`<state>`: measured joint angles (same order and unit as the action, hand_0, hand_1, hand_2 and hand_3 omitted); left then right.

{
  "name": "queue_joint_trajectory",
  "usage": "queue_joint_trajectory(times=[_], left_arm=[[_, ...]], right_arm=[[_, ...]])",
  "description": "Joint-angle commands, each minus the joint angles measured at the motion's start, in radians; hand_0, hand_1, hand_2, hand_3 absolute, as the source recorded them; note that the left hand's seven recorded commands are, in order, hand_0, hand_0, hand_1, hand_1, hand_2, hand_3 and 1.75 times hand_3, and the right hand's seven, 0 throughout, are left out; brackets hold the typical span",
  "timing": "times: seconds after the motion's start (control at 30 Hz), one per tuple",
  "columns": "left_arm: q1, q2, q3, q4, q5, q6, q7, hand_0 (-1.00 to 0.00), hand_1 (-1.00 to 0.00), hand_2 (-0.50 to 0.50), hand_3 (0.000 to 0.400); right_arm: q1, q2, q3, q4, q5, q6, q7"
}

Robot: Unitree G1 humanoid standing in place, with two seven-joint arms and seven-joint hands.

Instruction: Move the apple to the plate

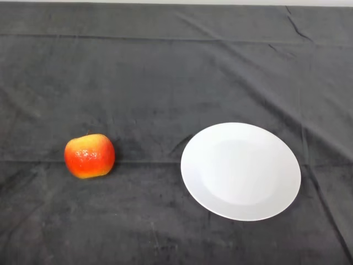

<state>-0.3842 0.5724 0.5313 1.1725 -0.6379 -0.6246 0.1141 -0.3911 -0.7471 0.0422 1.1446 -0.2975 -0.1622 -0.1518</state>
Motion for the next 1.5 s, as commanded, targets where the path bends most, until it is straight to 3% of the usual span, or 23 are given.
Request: queue_joint_trajectory(times=[0.03, 0.87, 1.5], left_arm=[[-0.034, -0.016, 0.003, -0.056, 0.034, -0.003, -0.008, 0.0, 0.0, 0.0, 0.0], [-0.1, -0.153, -0.14, -0.089, 0.242, -0.136, -0.069, 0.0, 0.0, 0.0, 0.0], [-0.111, -0.217, -0.258, -0.073, 0.375, -0.162, -0.129, 0.0, 0.0, 0.0, 0.0]], right_arm=[[0.038, 0.046, 0.0116, 0.022, 0.0037, 0.003, -0.0064], [0.04, 0.047, 0.011, 0.018, 0.0045, 0.006, -0.0057], [0.042, 0.047, 0.0104, 0.014, 0.0051, 0.008, -0.0051]])
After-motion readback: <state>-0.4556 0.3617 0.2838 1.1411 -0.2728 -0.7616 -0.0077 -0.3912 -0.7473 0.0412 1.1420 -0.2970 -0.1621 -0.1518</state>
